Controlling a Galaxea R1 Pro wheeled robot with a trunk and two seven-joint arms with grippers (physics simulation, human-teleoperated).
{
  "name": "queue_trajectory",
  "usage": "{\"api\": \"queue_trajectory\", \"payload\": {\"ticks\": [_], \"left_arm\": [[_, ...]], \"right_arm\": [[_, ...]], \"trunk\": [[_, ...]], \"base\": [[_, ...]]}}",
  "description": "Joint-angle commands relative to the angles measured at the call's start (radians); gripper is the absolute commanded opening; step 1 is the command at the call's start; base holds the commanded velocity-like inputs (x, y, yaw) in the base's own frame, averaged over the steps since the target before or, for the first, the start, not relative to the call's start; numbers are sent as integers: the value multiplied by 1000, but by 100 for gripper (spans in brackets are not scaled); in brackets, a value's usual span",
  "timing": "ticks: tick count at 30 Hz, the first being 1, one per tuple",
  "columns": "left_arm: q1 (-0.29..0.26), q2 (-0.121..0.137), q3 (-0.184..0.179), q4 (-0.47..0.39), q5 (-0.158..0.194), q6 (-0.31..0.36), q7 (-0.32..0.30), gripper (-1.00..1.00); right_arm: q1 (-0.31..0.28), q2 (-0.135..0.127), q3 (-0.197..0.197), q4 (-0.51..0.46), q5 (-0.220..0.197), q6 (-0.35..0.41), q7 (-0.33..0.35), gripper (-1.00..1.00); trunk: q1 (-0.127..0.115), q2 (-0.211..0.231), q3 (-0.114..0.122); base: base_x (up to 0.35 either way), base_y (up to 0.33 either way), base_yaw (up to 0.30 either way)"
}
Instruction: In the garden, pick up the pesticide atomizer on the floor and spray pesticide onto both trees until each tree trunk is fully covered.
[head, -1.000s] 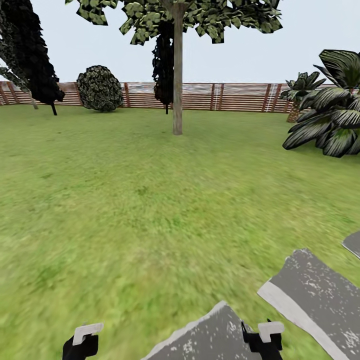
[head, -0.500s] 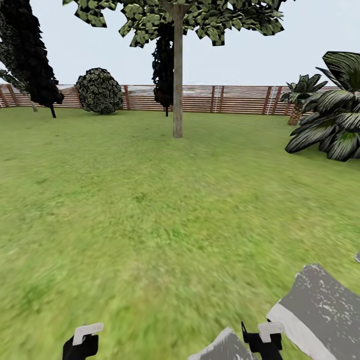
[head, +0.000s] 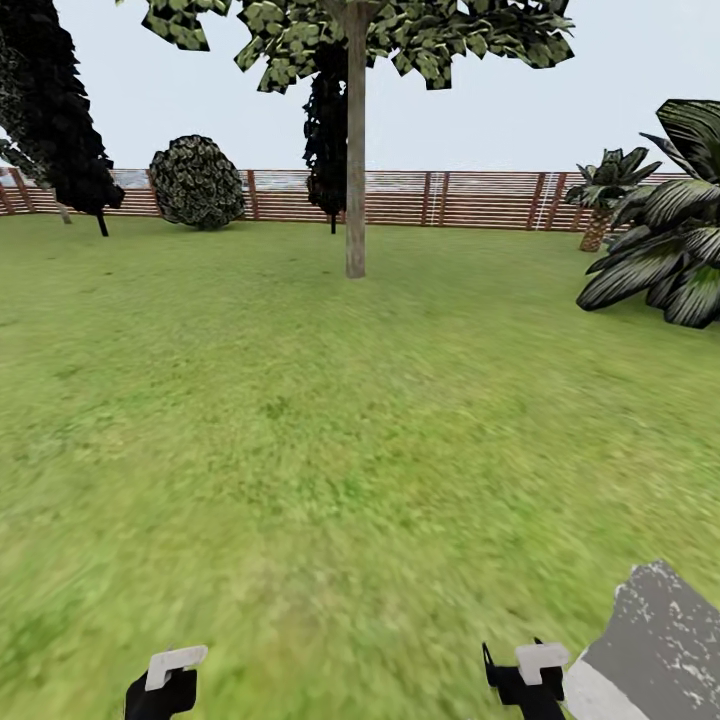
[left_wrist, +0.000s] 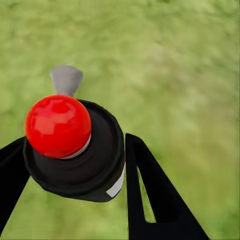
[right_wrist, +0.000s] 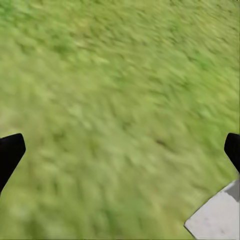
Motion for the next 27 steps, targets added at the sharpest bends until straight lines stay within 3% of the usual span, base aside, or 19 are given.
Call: {"api": "queue_trajectory", "payload": {"ticks": [1,27], "left_arm": [[0,0,1,1,3,-3,-1,-100],[-1,0,1,1,4,-3,-1,-100]], "right_arm": [[0,0,5,1,9,-1,-10,100],[-1,0,5,1,9,-1,-11,100]], "trunk": [[0,0,-1],[0,0,-1]], "base": [[340,0,0],[340,0,0]]}}
